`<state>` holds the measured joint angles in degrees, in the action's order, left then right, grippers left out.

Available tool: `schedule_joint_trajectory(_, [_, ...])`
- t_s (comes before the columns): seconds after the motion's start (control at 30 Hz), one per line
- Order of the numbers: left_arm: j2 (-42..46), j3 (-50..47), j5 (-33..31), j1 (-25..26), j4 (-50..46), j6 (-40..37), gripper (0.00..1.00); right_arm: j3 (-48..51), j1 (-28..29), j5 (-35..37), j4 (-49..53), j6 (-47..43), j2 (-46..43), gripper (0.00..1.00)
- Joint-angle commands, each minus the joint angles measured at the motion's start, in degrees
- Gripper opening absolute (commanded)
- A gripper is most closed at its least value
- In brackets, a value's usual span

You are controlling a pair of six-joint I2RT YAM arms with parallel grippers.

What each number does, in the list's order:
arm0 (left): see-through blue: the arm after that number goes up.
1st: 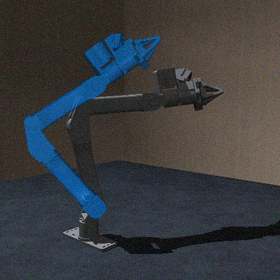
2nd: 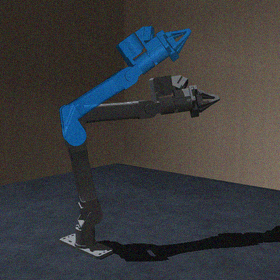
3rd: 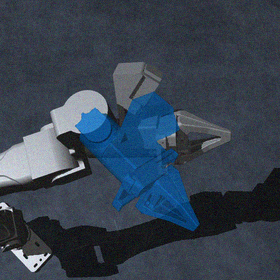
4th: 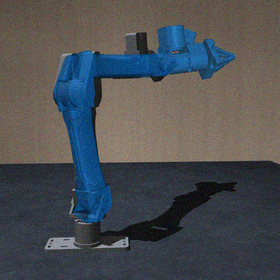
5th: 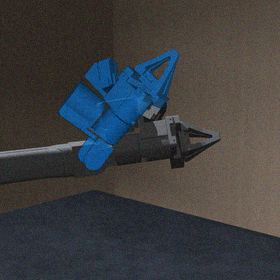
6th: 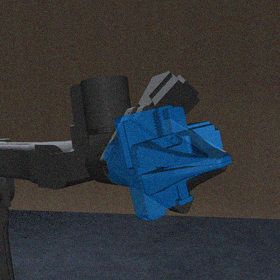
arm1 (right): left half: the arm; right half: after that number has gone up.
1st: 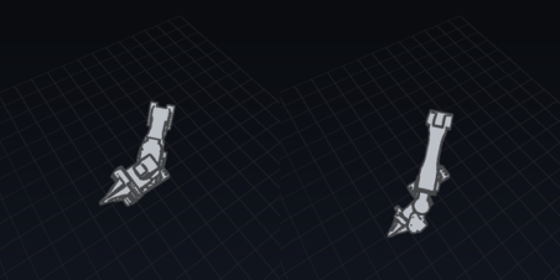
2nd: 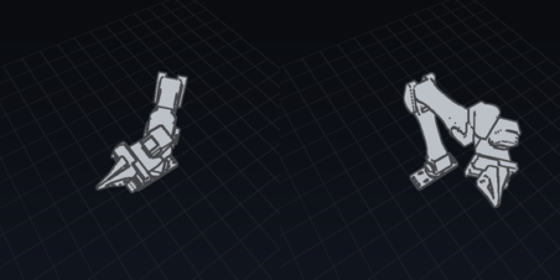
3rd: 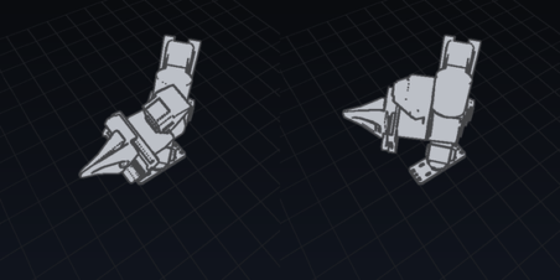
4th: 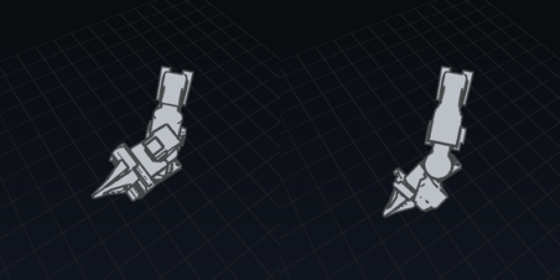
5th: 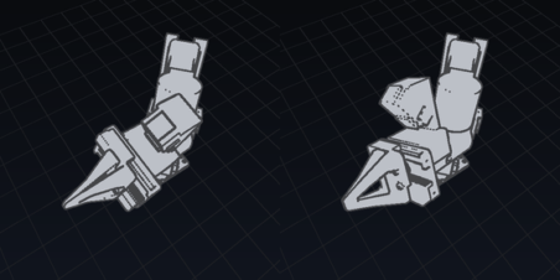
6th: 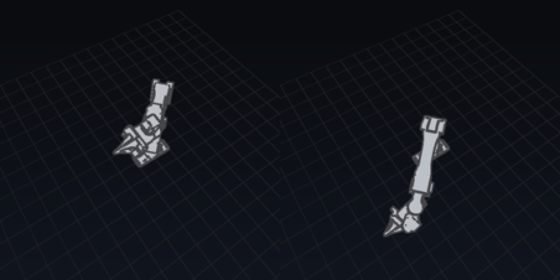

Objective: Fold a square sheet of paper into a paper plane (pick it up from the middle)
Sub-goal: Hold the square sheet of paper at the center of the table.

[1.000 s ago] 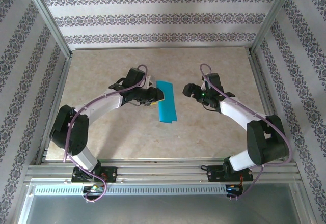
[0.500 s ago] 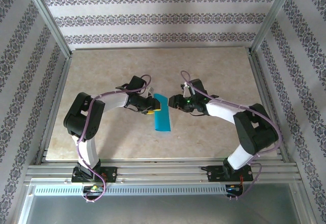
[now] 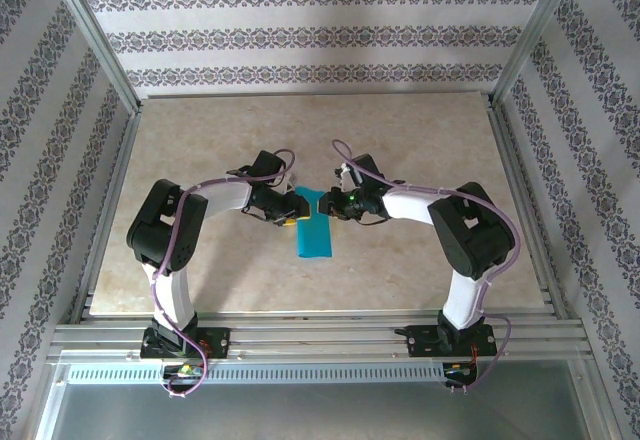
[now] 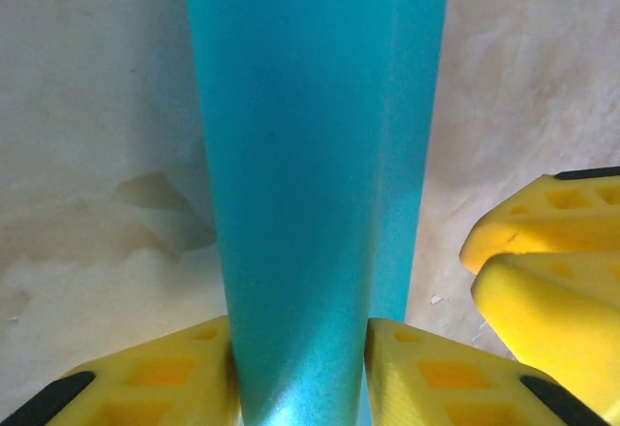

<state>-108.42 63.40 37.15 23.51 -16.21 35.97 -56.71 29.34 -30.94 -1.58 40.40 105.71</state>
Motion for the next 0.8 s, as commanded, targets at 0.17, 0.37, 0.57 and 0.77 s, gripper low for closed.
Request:
schedule_joint_trajectory(0.17, [-0.4,0.6,-1.8,-0.6,-2.7,0.0,0.38,-3.8,1.3,2.2,5.1,-0.8,5.0,0.16])
schedule_joint_trajectory(0.37, [1.9,0.5,-3.2,-0.6,-4.6,0.6,0.41,-5.2,1.9,4.5,7.7,-0.7,7.2,0.16])
schedule_joint_trajectory(0.57, [6.7,-1.2,-8.8,0.1,-8.3,3.6,0.55,-5.4,2.2,6.0,8.4,0.4,7.5,0.17])
schedule_joint_trajectory(0.77, [7.0,0.0,-13.5,3.6,-10.2,7.0,0.63,-5.6,2.5,6.1,7.9,1.4,7.7,0.17])
